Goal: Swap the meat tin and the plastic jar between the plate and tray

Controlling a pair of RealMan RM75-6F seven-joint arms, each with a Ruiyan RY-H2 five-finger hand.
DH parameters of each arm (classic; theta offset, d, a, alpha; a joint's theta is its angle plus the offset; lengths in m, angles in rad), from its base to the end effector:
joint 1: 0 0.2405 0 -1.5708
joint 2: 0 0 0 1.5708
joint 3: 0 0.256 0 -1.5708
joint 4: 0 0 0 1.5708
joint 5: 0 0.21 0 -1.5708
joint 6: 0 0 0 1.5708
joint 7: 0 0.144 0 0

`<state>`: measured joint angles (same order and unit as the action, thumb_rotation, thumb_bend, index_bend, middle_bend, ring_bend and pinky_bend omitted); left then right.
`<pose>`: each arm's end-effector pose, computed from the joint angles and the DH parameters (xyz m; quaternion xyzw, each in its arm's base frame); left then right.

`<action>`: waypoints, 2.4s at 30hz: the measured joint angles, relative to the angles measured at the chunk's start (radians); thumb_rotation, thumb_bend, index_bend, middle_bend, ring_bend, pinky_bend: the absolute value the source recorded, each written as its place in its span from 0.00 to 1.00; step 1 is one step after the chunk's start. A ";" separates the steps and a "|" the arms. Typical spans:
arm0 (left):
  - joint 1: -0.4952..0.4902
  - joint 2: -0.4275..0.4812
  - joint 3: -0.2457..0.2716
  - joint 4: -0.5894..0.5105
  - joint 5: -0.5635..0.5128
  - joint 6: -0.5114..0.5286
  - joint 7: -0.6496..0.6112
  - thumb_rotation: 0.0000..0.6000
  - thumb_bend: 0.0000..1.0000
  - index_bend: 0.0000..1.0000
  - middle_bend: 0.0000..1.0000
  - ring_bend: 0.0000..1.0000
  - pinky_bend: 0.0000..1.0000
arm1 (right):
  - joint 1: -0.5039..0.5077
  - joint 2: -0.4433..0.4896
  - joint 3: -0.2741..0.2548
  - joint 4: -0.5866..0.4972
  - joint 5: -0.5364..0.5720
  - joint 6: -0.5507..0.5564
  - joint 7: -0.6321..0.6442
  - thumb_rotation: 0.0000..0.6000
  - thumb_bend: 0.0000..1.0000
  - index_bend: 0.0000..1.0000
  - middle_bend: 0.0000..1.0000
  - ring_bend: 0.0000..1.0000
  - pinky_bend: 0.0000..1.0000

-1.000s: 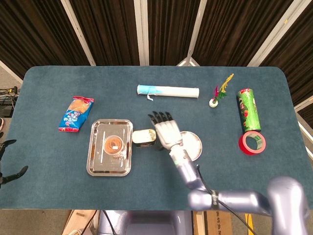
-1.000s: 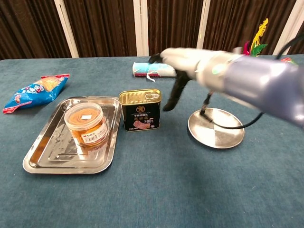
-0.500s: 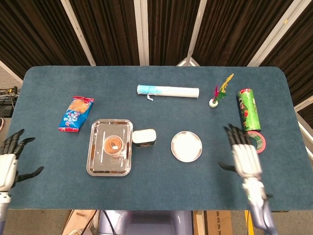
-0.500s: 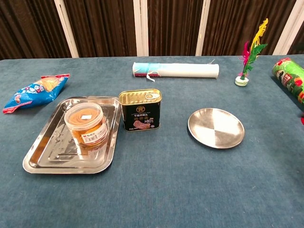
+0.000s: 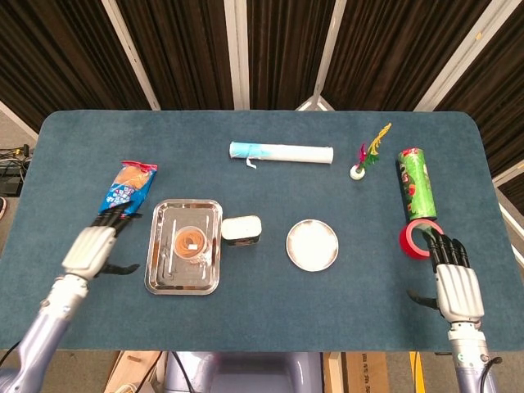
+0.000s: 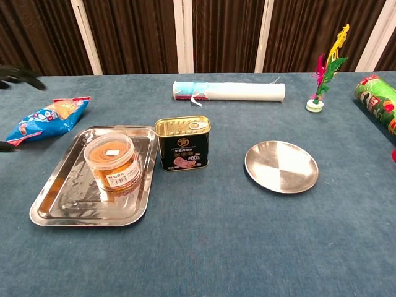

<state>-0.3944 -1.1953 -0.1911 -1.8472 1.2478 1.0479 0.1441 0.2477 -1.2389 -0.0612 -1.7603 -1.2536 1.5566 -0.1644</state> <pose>-0.2074 0.2702 0.0835 -0.6534 -0.4803 -0.3982 0.4288 -0.2792 -0.1978 0.1129 0.5608 -0.4447 0.3840 0.5833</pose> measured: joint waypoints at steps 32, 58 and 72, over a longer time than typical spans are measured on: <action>-0.227 -0.339 0.018 0.286 -0.182 -0.134 0.077 1.00 0.60 0.37 0.39 0.27 0.37 | -0.079 -0.019 0.092 -0.026 -0.038 -0.032 -0.020 1.00 0.00 0.00 0.00 0.00 0.00; -0.328 -0.340 0.013 -0.067 -0.196 -0.083 0.305 1.00 0.42 0.36 0.25 0.19 0.30 | -0.118 -0.001 0.145 -0.028 -0.044 -0.050 0.038 1.00 0.00 0.00 0.00 0.00 0.00; -0.428 -0.548 0.023 0.133 -0.352 -0.069 0.405 1.00 0.07 0.26 0.03 0.00 0.13 | -0.125 0.009 0.168 -0.013 -0.020 -0.087 0.071 1.00 0.00 0.00 0.00 0.00 0.00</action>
<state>-0.8226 -1.7435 -0.1684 -1.7139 0.8957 0.9789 0.5490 0.1225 -1.2295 0.1071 -1.7732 -1.2733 1.4697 -0.0929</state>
